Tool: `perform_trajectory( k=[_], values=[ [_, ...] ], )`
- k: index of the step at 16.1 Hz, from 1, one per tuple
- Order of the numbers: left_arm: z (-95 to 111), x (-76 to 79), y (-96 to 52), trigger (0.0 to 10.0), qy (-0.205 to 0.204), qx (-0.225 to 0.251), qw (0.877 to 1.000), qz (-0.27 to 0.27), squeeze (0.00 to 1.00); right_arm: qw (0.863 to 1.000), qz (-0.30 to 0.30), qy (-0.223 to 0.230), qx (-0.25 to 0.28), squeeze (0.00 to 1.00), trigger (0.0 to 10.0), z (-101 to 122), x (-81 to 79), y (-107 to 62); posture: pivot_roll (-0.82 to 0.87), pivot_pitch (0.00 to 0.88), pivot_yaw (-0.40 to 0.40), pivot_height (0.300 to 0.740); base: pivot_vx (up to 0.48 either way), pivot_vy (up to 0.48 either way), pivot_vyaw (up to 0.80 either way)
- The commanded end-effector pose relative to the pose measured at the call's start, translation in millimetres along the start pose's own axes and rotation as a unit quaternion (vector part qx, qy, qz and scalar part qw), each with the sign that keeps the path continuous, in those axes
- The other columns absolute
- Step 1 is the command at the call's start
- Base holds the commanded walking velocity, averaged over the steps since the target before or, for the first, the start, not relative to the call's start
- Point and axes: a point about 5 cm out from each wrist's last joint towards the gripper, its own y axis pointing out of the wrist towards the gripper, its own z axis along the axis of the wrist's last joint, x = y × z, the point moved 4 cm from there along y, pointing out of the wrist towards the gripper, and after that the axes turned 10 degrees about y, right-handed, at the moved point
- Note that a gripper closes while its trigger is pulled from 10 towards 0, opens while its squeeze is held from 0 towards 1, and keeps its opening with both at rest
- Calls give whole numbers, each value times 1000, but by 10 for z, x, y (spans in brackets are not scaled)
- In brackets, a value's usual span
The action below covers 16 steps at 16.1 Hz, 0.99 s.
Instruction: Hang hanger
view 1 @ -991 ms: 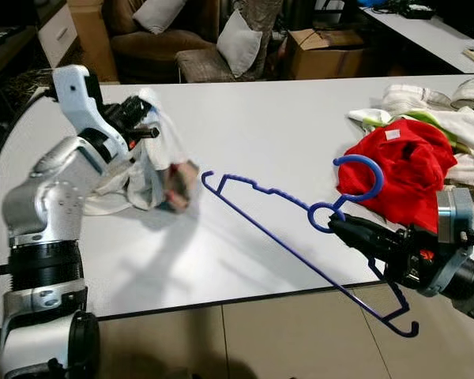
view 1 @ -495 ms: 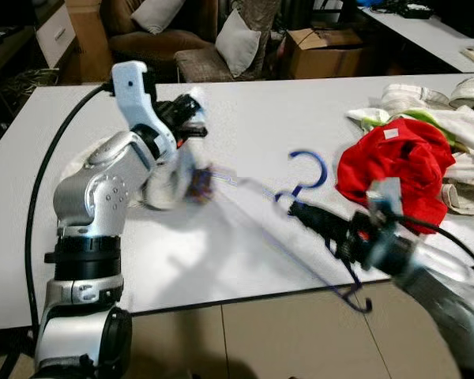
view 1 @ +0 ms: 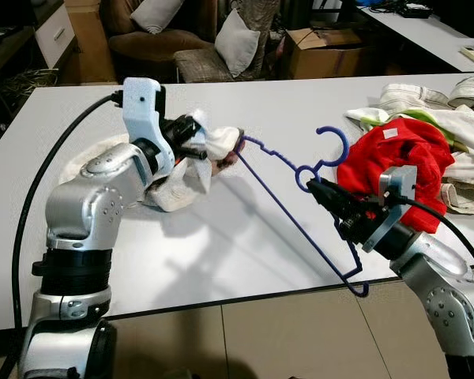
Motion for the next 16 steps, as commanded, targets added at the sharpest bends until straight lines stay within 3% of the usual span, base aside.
perform_trajectory(
  k=[1, 5, 7, 8, 10, 11, 15, 16],
  values=[
    [-44, 24, -11, 10000, 30, -16, 999, -11, 1000, 1000, 8, -5, 16, 0, 10000, 56, -46, -22, -131, 0, 17, 740, 0, 0, 0],
    [-181, -38, -71, 10000, 101, -58, 993, -22, 1000, 998, -33, 2, 51, 0, 10000, 152, 88, -51, -133, 0, 22, 740, 0, 0, 0],
    [-116, -91, -174, 10000, 253, -33, 964, -68, 1000, 995, -61, 8, 80, 0, 10000, 258, 196, -90, -130, 0, 20, 740, 0, 0, 0],
    [-116, -102, -219, 10000, 279, -35, 956, -88, 1000, 995, -59, 10, 83, 0, 10000, 276, 197, -97, -127, 0, 17, 740, 0, 0, 0],
    [-167, -112, -287, 10000, 292, -56, 947, -121, 1000, 995, -57, 10, 83, 0, 10000, 282, 194, -101, -125, 0, 15, 740, 0, 0, 0],
    [-277, -77, -367, 10000, 336, -82, 923, -170, 1000, 995, -57, 11, 85, 0, 10000, 283, 195, -94, -125, 0, 12, 740, 0, 0, 0],
    [-277, -77, -367, 10000, 336, -82, 923, -170, 1000, 995, -57, 11, 85, 0, 10000, 283, 195, -94, -125, 0, 12, 740, 0, 0, 0],
    [-308, -66, -387, 10000, 349, -88, 915, -183, 1000, 995, -57, 12, 85, 0, 10000, 286, 197, -91, -125, 0, 12, 740, 0, 0, 0]
  ],
)
